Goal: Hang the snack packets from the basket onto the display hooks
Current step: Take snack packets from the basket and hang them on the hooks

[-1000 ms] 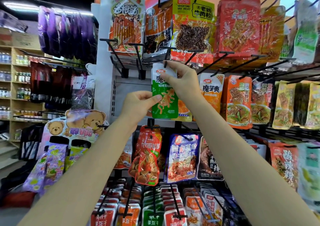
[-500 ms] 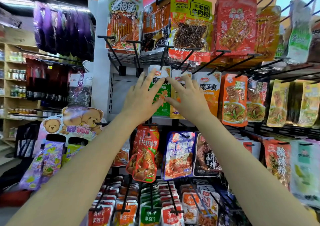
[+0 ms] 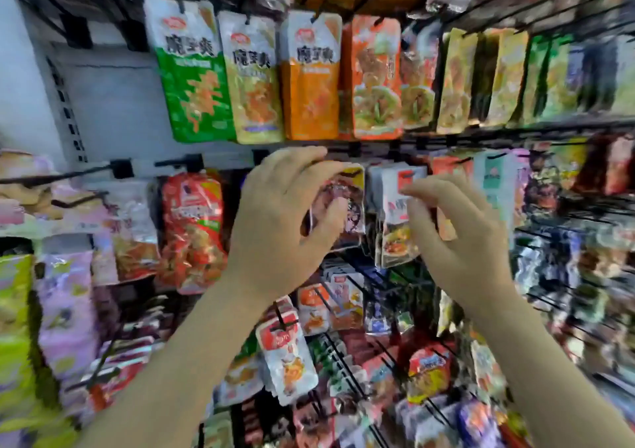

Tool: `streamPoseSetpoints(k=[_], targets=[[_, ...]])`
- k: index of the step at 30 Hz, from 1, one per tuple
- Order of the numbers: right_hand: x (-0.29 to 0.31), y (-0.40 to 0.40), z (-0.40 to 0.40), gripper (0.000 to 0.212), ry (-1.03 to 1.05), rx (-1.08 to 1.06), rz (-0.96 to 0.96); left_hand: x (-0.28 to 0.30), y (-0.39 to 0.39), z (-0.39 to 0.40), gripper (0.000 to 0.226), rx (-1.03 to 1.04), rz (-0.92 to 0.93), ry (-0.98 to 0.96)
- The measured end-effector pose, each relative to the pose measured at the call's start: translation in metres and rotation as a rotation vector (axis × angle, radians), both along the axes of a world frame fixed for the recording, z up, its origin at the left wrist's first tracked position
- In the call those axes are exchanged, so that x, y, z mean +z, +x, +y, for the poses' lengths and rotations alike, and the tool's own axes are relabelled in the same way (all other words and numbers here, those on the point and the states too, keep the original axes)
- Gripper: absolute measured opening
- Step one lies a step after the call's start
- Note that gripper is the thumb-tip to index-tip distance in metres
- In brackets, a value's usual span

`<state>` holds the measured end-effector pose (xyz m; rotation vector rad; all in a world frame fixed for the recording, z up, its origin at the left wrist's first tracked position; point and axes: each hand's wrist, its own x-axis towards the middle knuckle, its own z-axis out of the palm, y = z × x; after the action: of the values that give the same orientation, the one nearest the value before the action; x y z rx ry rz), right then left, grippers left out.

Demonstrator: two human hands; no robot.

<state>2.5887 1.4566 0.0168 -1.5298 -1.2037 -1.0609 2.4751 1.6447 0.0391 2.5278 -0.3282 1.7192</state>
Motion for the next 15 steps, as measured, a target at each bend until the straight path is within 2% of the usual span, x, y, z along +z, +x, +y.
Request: streamPoseSetpoints(k=[3, 9, 12, 15], targets=[[-0.092, 0.034, -0.068, 0.023, -0.139, -0.18, 0.253, -0.085, 0.052, -0.056, 0.039, -0.142, 0.25, -0.041], [-0.285, 0.085, -0.218, 0.043, -0.388, -0.516, 0.796, -0.258, 0.146, -0.162, 0.053, -0.221, 0.867, -0.04], [-0.359, 0.091, -0.278, 0.044, -0.458, -0.591, 1.011, -0.322, 0.171, -0.212, 0.059, -0.284, 1.044, -0.042], [-0.407, 0.097, -0.318, 0.039, -0.579, -0.655, 1.179, -0.37, 0.186, -0.252, 0.065, -0.265, 1.256, -0.046]])
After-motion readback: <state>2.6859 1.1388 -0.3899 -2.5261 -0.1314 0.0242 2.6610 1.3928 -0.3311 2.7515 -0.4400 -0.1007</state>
